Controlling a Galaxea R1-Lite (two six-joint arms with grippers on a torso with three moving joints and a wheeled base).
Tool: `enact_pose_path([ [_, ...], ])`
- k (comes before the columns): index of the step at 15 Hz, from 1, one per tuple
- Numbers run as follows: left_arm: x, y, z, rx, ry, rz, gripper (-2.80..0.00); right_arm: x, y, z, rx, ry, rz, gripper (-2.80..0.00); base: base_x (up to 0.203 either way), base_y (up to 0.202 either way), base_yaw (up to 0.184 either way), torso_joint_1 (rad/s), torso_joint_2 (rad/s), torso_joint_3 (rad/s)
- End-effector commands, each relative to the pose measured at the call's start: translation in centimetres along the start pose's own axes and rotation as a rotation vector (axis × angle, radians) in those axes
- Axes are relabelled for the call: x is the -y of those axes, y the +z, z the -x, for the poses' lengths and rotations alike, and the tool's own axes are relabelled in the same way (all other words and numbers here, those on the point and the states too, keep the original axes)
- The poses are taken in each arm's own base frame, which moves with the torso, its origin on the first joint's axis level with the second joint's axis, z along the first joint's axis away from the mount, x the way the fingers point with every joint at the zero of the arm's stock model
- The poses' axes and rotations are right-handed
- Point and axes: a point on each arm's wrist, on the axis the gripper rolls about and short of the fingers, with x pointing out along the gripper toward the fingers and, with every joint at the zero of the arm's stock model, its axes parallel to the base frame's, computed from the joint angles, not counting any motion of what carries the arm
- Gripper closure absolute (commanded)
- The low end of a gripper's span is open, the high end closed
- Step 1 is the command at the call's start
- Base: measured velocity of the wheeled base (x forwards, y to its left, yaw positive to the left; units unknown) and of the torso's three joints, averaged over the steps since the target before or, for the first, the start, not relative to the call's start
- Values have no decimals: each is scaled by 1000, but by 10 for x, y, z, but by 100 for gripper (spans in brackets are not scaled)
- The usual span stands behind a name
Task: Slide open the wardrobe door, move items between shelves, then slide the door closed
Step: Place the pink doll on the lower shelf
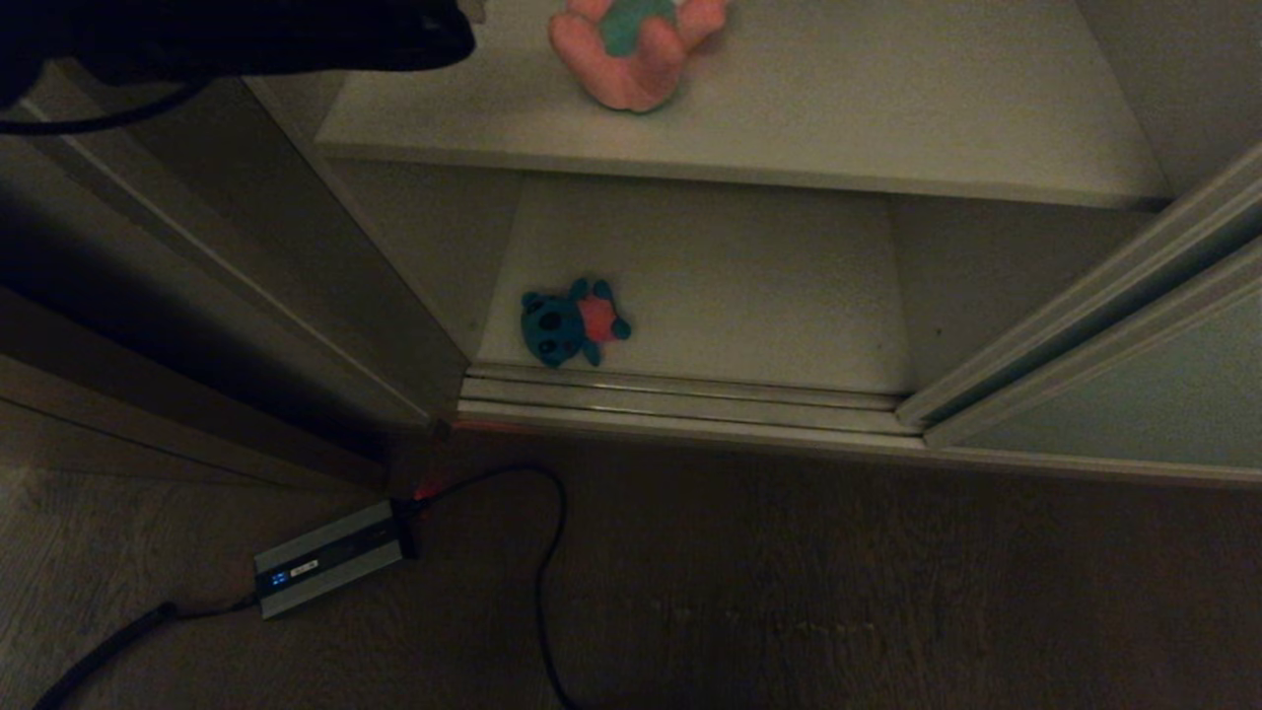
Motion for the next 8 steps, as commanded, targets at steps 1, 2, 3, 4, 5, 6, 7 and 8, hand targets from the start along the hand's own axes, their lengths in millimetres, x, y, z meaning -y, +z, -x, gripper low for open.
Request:
enact_pose_path([
  [1,14,-33,-32,-67,-11,59,-280,0,-1,0,-5,0,0,0,0,0,0,0,0,0],
  [2,18,-34,-33,-70,-23,83,-280,0,-1,0,-5,1,0,0,0,0,0,0,0,0],
  [3,24,-33,-33,-62,-41,102,-280,0,-1,0,-5,0,0,0,0,0,0,0,0,0],
  [4,29,-32,-32,-45,-54,107,-280,0,-1,0,-5,0,0,0,0,0,0,0,0,0],
  [5,31,-29,-32,-22,-63,109,-280,0,-1,0,-5,0,0,0,0,0,0,0,0,0],
  [6,32,-26,-31,-3,-67,110,-280,0,-1,0,-5,0,0,0,0,0,0,0,0,0],
  [7,34,-25,-30,1,-75,110,-280,0,-1,0,-5,0,0,0,0,0,0,0,0,0],
  [8,38,-24,-29,-1,-85,117,-280,0,-1,0,-5,0,0,0,0,0,0,0,0,0],
])
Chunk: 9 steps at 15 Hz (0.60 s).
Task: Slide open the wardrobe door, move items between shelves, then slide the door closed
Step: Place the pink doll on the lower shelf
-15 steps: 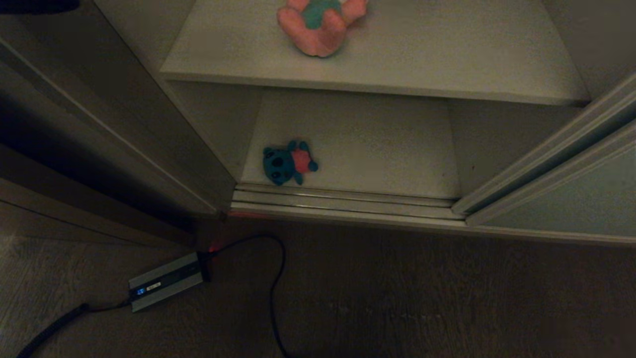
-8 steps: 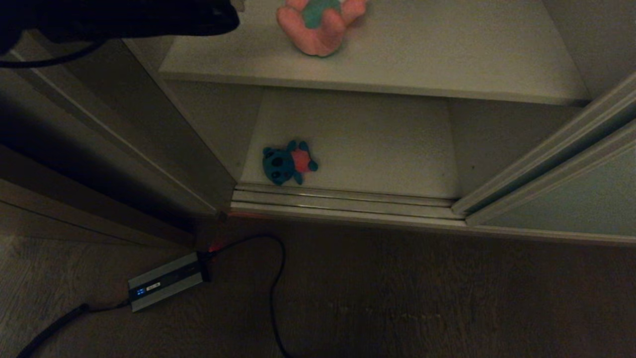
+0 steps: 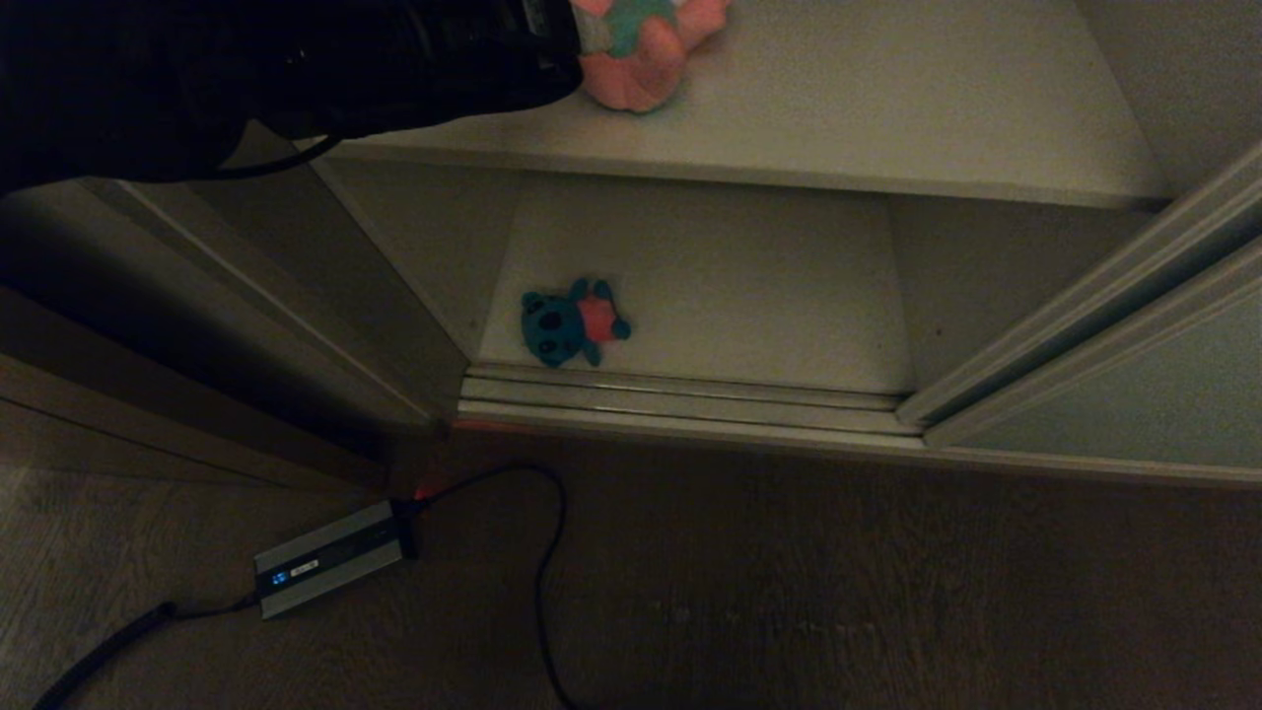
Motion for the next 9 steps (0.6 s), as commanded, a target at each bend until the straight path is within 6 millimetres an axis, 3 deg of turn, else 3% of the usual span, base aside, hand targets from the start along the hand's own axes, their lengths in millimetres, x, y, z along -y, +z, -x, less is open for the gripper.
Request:
enact_pose_path([
  [1,7,-1,1,-8,-19,6,-280,0,-1,0,-5,-1,0,0,0,0,0,0,0,0],
  [9,5,-4,7,-79,-6,12,-280,0,-1,0,-5,-1,0,0,0,0,0,0,0,0],
])
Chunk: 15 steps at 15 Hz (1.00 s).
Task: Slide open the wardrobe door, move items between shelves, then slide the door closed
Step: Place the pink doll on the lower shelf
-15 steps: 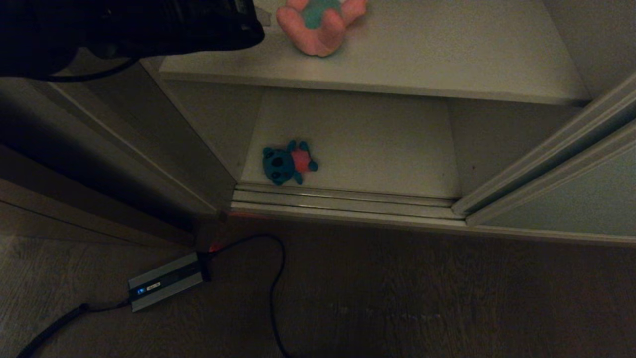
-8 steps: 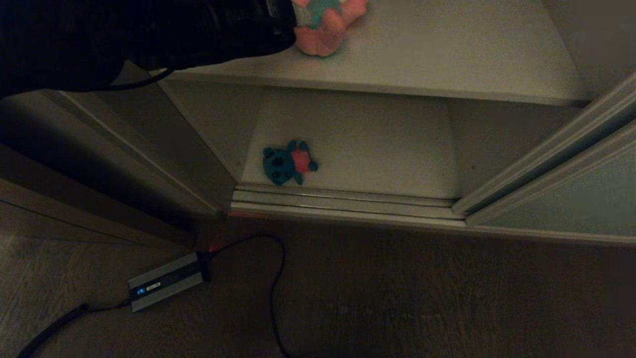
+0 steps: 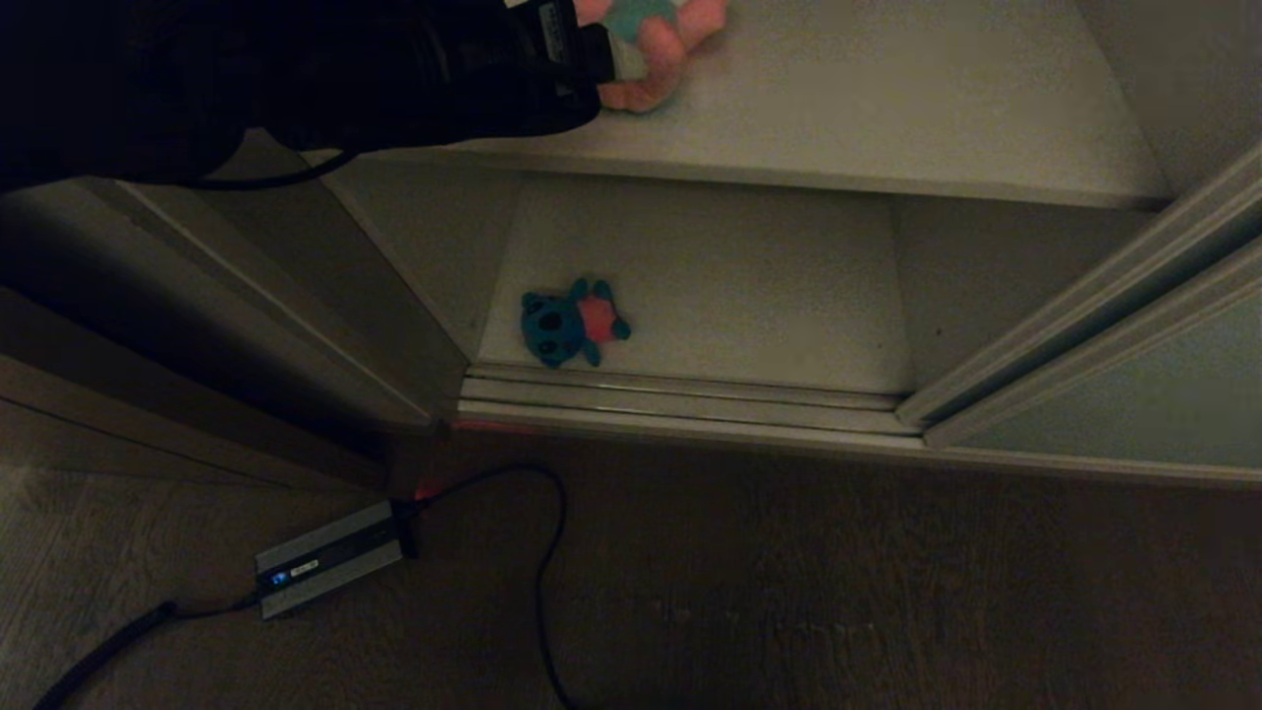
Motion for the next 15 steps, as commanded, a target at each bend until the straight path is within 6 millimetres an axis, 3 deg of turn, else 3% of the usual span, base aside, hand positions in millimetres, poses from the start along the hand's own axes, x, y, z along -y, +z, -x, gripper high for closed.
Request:
enact_pose_path([
  [1,-3,3,4,1,15,-3,-280,0,-1,0,-5,0,1,0,0,0,0,0,0,0],
  [6,-6,-1,-1,0,44,-7,-280,0,-1,0,-5,1,1,0,0,0,0,0,0,0],
  [12,-6,-6,-5,-12,42,3,-280,0,-1,0,-5,0,1,0,178,0,0,0,1,3],
  [15,-5,-8,-7,-18,33,54,-280,0,-1,0,-5,0,1,0,17,0,-1,1,1,1],
])
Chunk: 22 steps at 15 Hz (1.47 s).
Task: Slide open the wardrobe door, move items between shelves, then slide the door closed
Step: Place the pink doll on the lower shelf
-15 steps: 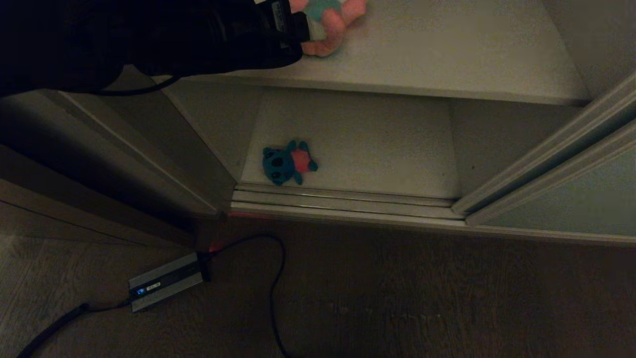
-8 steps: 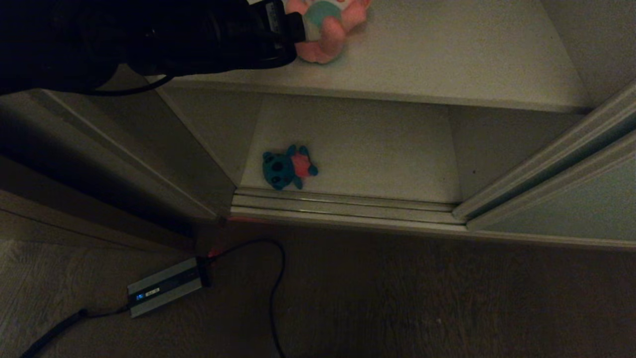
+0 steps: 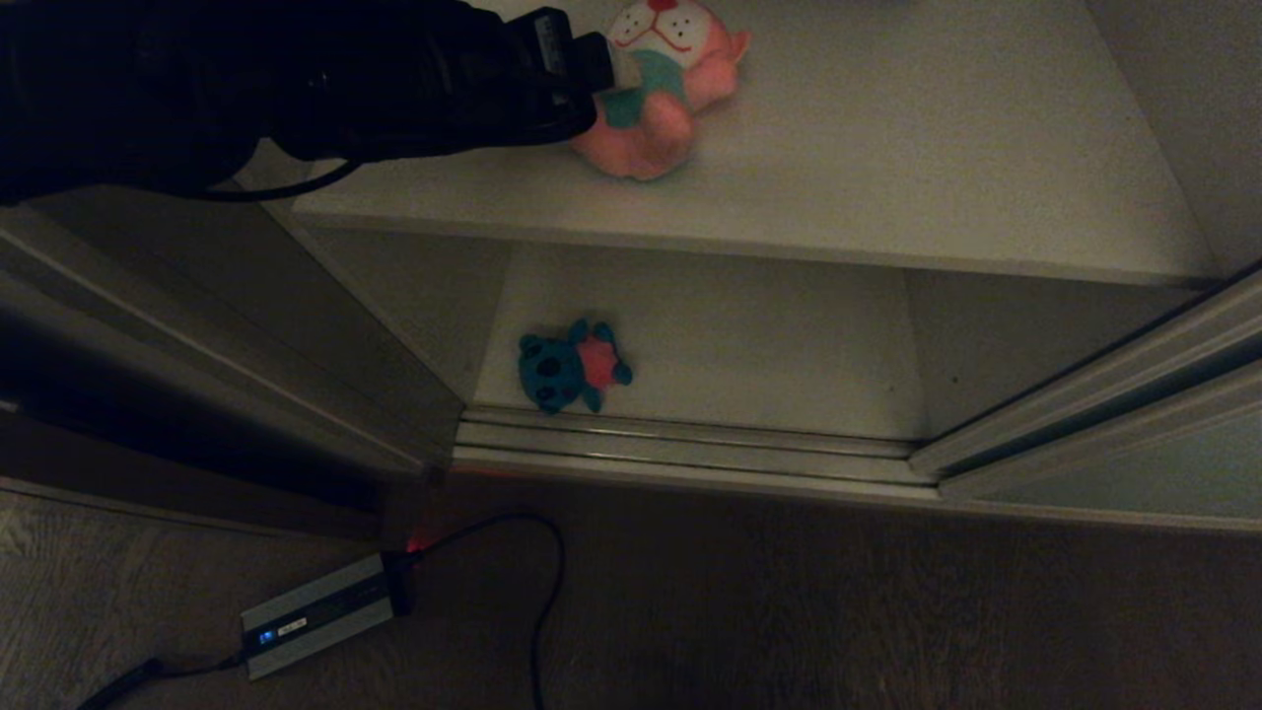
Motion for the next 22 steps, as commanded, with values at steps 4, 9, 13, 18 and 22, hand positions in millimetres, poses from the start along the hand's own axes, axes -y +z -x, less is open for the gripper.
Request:
enact_pose_path([
  [4,3,-10,-11,-11,-13,60,-280,0,-1,0,-5,-1,0,0,0,0,0,0,0,0],
  [9,6,-20,-28,44,-41,110,0,0,-1,0,-5,-1,0,0,0,0,0,0,0,0],
  [13,6,-26,-34,33,-52,114,0,0,-1,0,-5,-1,0,0,0,0,0,0,0,0],
  [18,19,-7,-15,78,-94,94,0,0,-1,0,-5,1,0,0,0,0,0,0,0,0],
  [22,23,7,8,46,-81,61,0,0,-1,0,-5,-1,0,0,0,0,0,0,0,0],
])
